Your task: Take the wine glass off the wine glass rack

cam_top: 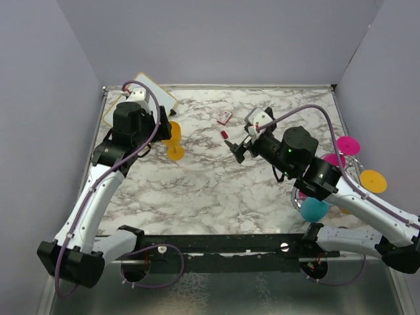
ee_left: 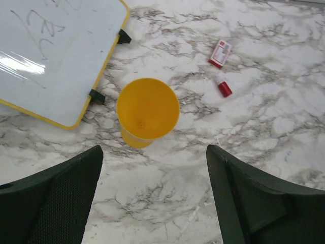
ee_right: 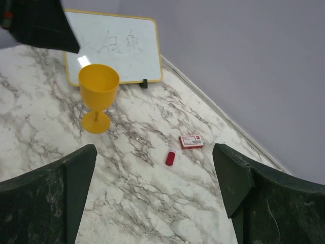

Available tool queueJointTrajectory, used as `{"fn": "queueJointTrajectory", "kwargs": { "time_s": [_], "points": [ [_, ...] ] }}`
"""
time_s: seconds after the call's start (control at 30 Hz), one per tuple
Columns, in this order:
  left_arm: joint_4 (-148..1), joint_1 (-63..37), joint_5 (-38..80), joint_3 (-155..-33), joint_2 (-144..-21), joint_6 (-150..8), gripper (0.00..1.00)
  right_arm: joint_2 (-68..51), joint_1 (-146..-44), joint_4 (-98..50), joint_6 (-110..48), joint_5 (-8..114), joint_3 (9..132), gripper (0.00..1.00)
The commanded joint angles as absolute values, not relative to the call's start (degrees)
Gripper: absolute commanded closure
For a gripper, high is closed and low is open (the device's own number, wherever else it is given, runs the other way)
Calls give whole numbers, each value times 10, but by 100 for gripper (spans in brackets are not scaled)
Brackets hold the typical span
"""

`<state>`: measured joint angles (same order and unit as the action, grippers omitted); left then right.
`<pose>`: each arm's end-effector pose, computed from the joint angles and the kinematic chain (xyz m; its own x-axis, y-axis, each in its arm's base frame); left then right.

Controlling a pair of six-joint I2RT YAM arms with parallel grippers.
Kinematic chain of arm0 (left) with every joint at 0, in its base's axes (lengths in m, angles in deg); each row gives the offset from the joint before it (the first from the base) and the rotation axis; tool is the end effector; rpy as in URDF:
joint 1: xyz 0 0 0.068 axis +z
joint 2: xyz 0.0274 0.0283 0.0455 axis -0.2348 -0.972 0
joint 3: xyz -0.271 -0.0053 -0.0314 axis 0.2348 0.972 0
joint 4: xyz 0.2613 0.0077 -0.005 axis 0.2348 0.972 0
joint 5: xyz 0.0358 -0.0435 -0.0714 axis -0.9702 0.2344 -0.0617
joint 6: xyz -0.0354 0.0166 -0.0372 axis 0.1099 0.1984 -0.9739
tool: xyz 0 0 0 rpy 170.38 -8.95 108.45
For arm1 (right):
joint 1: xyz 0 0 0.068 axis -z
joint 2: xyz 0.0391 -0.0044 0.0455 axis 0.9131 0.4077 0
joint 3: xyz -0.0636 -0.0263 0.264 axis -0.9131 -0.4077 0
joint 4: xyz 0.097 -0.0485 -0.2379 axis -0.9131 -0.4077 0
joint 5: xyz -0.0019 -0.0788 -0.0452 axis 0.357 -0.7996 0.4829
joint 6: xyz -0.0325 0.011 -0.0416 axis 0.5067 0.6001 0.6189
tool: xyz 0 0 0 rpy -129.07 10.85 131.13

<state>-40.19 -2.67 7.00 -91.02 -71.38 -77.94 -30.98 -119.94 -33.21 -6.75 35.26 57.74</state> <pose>0.2349 -0.0647 0.3829 -0.4700 -0.1975 -0.8603 0.0450 0.9680 -0.2468 0.1404 0.1831 0.4067 0.1529 -0.2887 -0.9451 -0.6836 0.6597 -0.3121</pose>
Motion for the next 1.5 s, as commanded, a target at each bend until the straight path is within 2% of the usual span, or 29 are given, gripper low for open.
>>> {"fn": "queueJointTrajectory", "kwargs": {
  "time_s": [0.0,0.17,0.27,0.5,0.57,0.77,1.0,1.23,1.47],
  "points": [
    [-460,-26,211,-853,-664,-828,15,-289,-1202,-359,-121,230,628,0],
    [-579,-32,338,-791,-631,-929,14,-288,-1195,-314,-142,77,646,1],
    [-692,-65,391,-735,-621,-1027,15,-301,-1160,-312,-179,44,664,1],
    [-784,-284,298,-724,-679,-1052,16,-281,-1028,-393,-224,113,733,1],
    [-831,-328,297,-725,-710,-1080,27,-271,-1008,-412,-234,130,747,1],
    [-888,-445,314,-809,-849,-1138,47,-292,-999,-410,-250,157,741,1],
    [-942,-517,325,-889,-964,-1198,50,-329,-999,-415,-252,163,739,1],
    [-1016,-535,341,-927,-1058,-1289,58,-378,-999,-403,-252,147,744,0],
    [-1033,-556,358,-995,-1140,-1317,64,-416,-999,-378,-241,163,744,0]
  ]
}}
